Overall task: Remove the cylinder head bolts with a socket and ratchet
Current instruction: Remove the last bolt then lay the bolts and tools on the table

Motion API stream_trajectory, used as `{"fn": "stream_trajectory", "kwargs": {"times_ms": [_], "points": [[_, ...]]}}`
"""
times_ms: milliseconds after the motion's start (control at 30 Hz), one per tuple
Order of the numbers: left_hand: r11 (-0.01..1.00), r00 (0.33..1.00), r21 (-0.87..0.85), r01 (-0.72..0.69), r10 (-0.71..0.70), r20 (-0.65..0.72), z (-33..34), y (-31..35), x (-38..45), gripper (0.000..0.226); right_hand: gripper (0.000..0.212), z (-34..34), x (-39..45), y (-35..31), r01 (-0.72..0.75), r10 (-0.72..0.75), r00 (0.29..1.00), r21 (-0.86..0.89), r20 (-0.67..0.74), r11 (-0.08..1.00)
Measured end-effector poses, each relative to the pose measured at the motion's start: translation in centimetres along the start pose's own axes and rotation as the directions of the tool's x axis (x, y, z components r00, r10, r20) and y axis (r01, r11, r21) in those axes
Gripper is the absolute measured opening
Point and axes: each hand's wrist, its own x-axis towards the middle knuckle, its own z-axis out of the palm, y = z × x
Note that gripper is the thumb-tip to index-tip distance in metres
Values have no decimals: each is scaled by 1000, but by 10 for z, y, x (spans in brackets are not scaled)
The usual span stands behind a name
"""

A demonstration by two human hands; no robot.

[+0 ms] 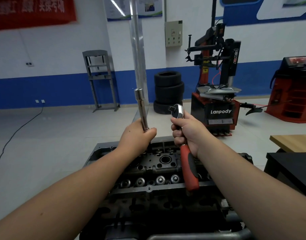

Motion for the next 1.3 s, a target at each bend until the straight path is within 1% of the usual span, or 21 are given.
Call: {"fn": "stream_trajectory", "kwargs": {"times_ms": [100,133,167,233,300,367,400,500,600,667,767,833,900,933,1000,1067,1133,1200,1233,1300], "points": [[991,990,-57,118,-122,-71,2,0,-3,18,23,0,-1,-1,8,-8,1000,6,2,1000],[986,984,-85,141,-149,-93,2,-1,-6,18,24,0,-2,-1,9,-9,1000,4,2,1000],[987,985,-93,131,-141,-105,1,-2,-8,20,25,0,-2,-1,10,-10,1000,2,2,1000],[999,997,-44,25,-28,-69,2,-2,-13,28,28,1,-4,-1,14,-14,1000,-5,10,1000],[995,995,20,-100,100,23,2,0,-17,31,32,2,-5,-1,21,-21,1000,-14,22,1000],[984,978,45,-172,165,125,1,1,-15,31,32,3,-7,-2,27,-27,999,-20,28,999],[985,971,25,-171,164,174,-1,0,-11,29,31,3,-8,-2,29,-28,999,-19,28,999],[994,952,-82,-78,98,292,-10,-5,3,24,31,3,-8,-2,31,-30,999,-13,20,999],[976,938,-215,23,54,343,-15,-18,13,22,29,3,-8,-2,25,-25,999,-7,23,1000],[961,937,-268,66,33,348,-16,-28,17,22,28,4,-8,-2,14,-14,999,-9,32,1000],[960,929,-261,103,1,370,-18,-35,22,23,28,5,-7,0,-5,6,999,-18,48,1000],[947,927,-278,160,-47,373,-16,-35,24,22,29,5,-6,1,-13,15,998,-31,56,999],[939,938,-275,206,-110,328,-10,-32,23,22,29,6,-6,2,-22,24,998,-36,52,999],[945,951,-252,207,-133,279,-6,-29,22,23,28,5,-6,2,-24,26,999,-35,48,999],[968,976,-176,179,-152,153,-1,-23,16,24,25,5,-5,2,-26,27,999,-41,39,999],[984,990,-103,143,-140,32,1,-17,7,28,22,5,-6,2,-30,32,999,-50,31,998],[991,993,-67,113,-116,-37,0,-11,-2,33,21,5,-6,2,-31,33,999,-60,27,998],[999,999,-18,34,-35,-20,-1,-5,-10,37,19,5,-6,3,-32,34,999,-66,30,997],[999,999,20,-34,34,29,-1,-2,-14,37,20,6,-6,3,-30,32,999,-70,31,997],[977,974,107,-183,165,157,-3,1,-17,37,20,7,-5,4,-17,19,1000,-83,25,996]]}}
